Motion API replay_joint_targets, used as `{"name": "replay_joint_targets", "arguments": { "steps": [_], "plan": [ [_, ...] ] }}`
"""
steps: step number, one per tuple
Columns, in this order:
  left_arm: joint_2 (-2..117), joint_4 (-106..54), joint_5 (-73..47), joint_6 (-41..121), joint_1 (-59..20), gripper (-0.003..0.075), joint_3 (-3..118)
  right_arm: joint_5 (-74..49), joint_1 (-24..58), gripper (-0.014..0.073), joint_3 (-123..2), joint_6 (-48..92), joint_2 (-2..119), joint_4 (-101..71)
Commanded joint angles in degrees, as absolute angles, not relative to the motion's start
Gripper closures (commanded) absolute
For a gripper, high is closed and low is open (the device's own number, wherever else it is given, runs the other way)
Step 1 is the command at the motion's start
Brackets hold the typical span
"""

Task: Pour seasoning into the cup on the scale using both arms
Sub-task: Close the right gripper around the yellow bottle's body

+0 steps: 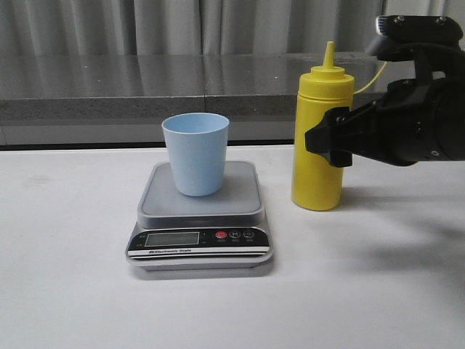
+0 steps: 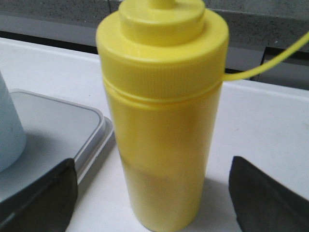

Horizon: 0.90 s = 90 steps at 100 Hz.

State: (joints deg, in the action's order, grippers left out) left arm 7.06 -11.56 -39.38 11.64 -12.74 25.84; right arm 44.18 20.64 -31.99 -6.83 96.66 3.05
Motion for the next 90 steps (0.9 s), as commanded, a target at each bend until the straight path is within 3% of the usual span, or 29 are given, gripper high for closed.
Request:
{"name": "replay_joint_targets", "arguments": {
  "steps": [1,81,90],
  "plan": [
    [7.8,-12.1,-35.3,11.2,-12.6,0.071,27.4,49.1,20.6,-0.0038,-34.8,-8.0,95.8,3.7],
    [7.8,-12.1,-35.3,11.2,-12.6,0.071,27.4,49.1,20.6,-0.0038,-45.9,-8.0,105.3,3.6],
    [7.8,-12.1,-35.3,11.2,-12.6,0.071,27.4,49.1,20.6,0.0006,-46.0,-8.0,105.3,3.6]
  ]
}}
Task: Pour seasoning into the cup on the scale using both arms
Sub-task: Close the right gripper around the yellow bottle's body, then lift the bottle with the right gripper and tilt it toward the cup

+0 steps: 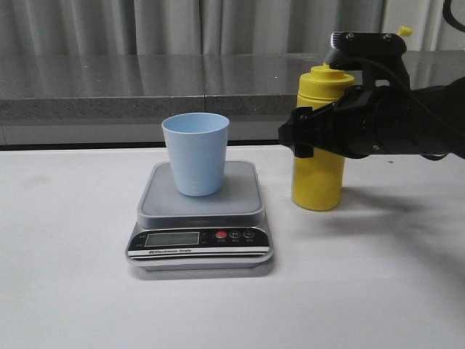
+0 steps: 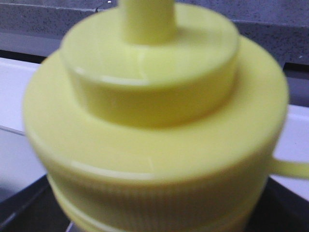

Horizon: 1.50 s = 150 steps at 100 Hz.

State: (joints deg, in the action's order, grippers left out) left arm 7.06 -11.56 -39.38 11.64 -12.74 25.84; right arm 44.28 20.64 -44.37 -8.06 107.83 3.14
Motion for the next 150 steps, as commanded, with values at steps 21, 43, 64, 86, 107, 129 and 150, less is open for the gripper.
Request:
{"name": "replay_joint_targets", "arguments": {
  "steps": [21,43,64,86,107,129,150],
  "plan": [
    [7.8,-12.1,-35.3,11.2,-12.6,0.071,27.4,49.1,20.6,0.026,-46.0,-8.0,105.3,3.6],
    [7.8,-12.1,-35.3,11.2,-12.6,0.071,27.4,51.5,20.6,0.04,-46.0,-7.6,105.0,4.0],
    [7.8,-12.1,-35.3,11.2,-12.6,0.071,27.4,46.0,20.4,0.0416,-46.9,0.7,100.6,4.1],
    [7.8,-12.1,-35.3,11.2,-12.6,0.071,27.4,30.5,20.6,0.0416,-52.8,7.4,97.2,10.3],
    [7.8,-12.1,-35.3,11.2,-12.6,0.071,27.4,14.7,21.0,0.0416,-60.5,7.2,96.9,22.5],
    [7.8,-12.1,-35.3,11.2,-12.6,0.071,27.4,0.0,23.2,0.0416,-67.1,1.3,96.9,40.0],
    [7.8,-12.1,-35.3,11.2,-12.6,0.071,27.4,-10.4,26.5,0.0416,-71.4,-10.7,97.1,59.6]
  ]
}}
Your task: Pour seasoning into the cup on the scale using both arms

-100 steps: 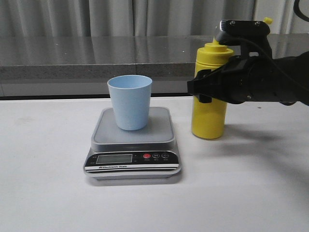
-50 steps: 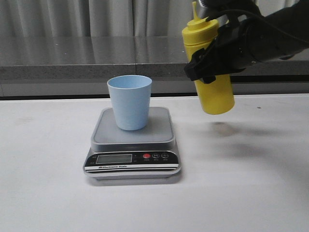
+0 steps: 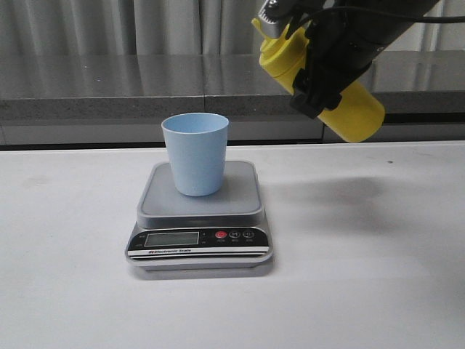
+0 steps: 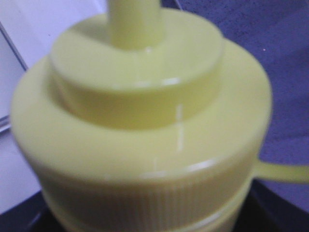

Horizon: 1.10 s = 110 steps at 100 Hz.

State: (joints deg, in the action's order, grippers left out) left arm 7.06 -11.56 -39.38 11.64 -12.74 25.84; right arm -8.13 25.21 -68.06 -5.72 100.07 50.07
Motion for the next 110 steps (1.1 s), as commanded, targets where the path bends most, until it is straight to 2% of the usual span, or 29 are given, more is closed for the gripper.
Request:
{"name": "replay_joint_targets", "arguments": {
  "steps": [1,16,53,87,110],
  "plan": [
    [7.8,-12.1,-35.3,11.2,-12.6,0.071,27.4,-11.0,27.0,0.0416,-71.6,-11.7,97.1,61.0],
    [7.8,-12.1,-35.3,11.2,-12.6,0.071,27.4,-14.9,30.3,0.0416,-72.1,-15.4,98.1,74.6],
    [7.8,-12.1,-35.3,11.2,-12.6,0.071,27.4,-22.1,36.7,0.0416,-72.1,-15.7,100.8,94.3],
    [7.8,-12.1,-35.3,11.2,-12.6,0.071,27.4,-22.9,37.1,0.0416,-72.1,-16.1,101.4,108.1],
    [7.8,-12.1,-35.3,11.2,-12.6,0.071,27.4,-24.4,37.1,0.0416,-70.9,-16.0,101.9,108.1]
  ]
}}
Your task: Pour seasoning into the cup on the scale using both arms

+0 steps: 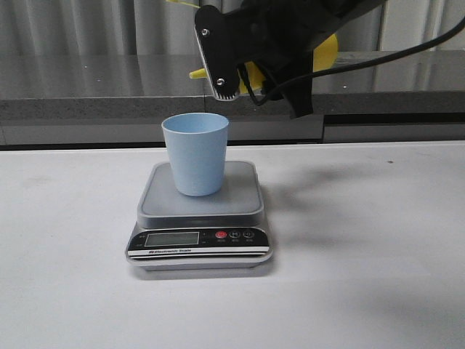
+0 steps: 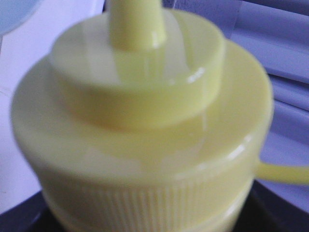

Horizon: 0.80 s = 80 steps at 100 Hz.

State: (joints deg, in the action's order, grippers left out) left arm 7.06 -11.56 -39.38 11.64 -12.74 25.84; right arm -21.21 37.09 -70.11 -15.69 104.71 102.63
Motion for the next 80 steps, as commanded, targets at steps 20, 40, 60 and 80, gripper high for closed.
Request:
{"name": "replay_joint_targets", "arguments": {
  "steps": [20,40,60,80],
  "plan": [
    [7.8,-12.1,-35.3,11.2,-11.8,0.071,27.4,-25.4,36.3,0.0416,-69.7,-16.0,101.9,108.1],
    [7.8,-12.1,-35.3,11.2,-11.8,0.071,27.4,-25.7,35.8,0.0416,-69.7,-16.0,101.9,108.1],
    [7.8,-12.1,-35.3,11.2,-11.8,0.071,27.4,-25.6,35.6,0.0416,-69.8,-16.0,100.9,100.2],
    [7.8,-12.1,-35.3,11.2,-11.8,0.071,27.4,-22.0,32.8,0.0438,-69.8,-16.0,97.0,73.6]
  ]
}}
